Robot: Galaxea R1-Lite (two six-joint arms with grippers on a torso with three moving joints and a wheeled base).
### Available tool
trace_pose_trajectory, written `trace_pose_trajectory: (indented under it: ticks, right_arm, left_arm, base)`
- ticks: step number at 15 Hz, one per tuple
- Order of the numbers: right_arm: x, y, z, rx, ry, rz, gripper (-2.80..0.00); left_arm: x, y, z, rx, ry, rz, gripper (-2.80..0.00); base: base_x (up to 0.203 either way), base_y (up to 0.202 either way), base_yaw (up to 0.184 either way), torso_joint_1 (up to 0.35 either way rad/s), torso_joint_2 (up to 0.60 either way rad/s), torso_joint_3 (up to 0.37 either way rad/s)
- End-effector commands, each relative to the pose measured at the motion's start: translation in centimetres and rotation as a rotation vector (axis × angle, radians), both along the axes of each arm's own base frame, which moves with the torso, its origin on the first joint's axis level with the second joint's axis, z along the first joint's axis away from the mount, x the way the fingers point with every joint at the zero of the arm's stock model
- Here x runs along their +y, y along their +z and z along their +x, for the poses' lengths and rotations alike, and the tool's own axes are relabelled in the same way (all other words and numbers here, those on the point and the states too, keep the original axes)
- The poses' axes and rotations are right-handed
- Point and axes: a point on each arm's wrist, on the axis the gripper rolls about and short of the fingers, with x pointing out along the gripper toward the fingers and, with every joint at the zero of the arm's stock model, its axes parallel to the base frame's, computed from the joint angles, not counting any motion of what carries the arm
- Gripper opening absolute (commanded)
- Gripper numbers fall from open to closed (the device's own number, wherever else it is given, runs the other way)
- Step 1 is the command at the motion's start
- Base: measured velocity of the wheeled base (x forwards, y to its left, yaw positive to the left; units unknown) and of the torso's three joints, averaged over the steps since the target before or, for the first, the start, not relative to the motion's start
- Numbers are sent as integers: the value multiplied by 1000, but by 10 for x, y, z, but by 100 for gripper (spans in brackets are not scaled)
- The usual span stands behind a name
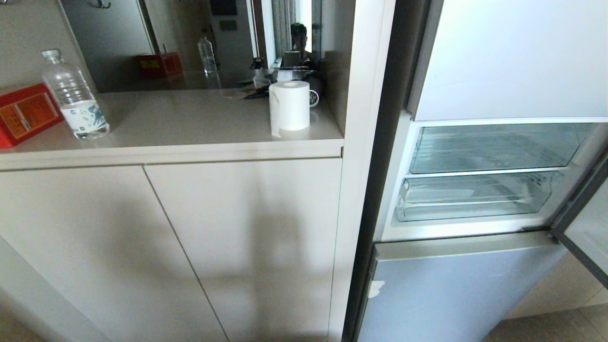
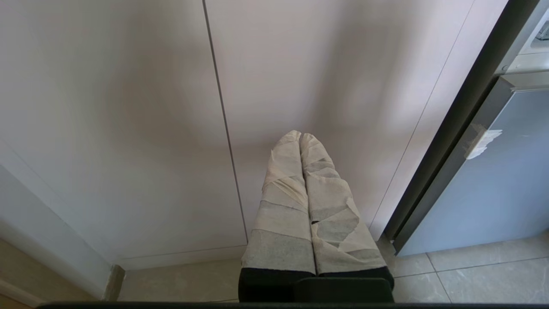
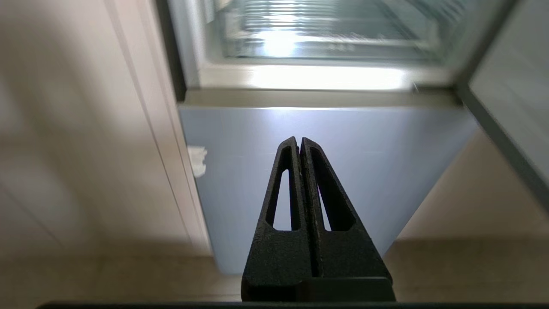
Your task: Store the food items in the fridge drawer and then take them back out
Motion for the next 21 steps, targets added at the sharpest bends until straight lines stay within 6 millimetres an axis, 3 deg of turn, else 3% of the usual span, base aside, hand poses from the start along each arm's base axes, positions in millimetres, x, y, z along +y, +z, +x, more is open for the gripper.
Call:
trace_pose_trajectory:
  ticks: [1, 4, 5, 7, 9, 12, 14, 18, 21]
  right_arm:
    - [0, 0, 0, -2, -21, 46, -280]
    - [0, 2, 1, 27, -18, 20, -280]
    - [0, 11, 4, 50, -14, 28, -280]
    - [0, 42, 8, 57, 14, 83, -280]
    - [2, 72, 30, 155, 54, 156, -280]
    - [4, 96, 84, 320, 126, 229, -280]
    - [5, 96, 128, 407, 153, 254, -280]
    - [6, 69, 216, 474, 179, 272, -280]
    - [6, 43, 263, 457, 200, 234, -280]
  left_arm:
    - [0, 0, 0, 0, 0, 0, -280]
    - [0, 0, 0, 0, 0, 0, -280]
    - [0, 0, 0, 0, 0, 0, -280]
    - [0, 0, 0, 0, 0, 0, -280]
    - [0, 0, 0, 0, 0, 0, -280]
    - [0, 0, 0, 0, 0, 0, -280]
    - [0, 0, 0, 0, 0, 0, -280]
    - [0, 0, 0, 0, 0, 0, -280]
    - [0, 0, 0, 0, 0, 0, -280]
  base:
    - [0, 0, 0, 0, 0, 0]
    - [0, 0, 0, 0, 0, 0]
    - [0, 0, 0, 0, 0, 0]
    - [0, 0, 0, 0, 0, 0]
    - [0, 0, 0, 0, 0, 0]
    - [0, 0, 0, 0, 0, 0]
    - [0, 0, 0, 0, 0, 0]
    - [0, 0, 0, 0, 0, 0]
    - [0, 0, 0, 0, 0, 0]
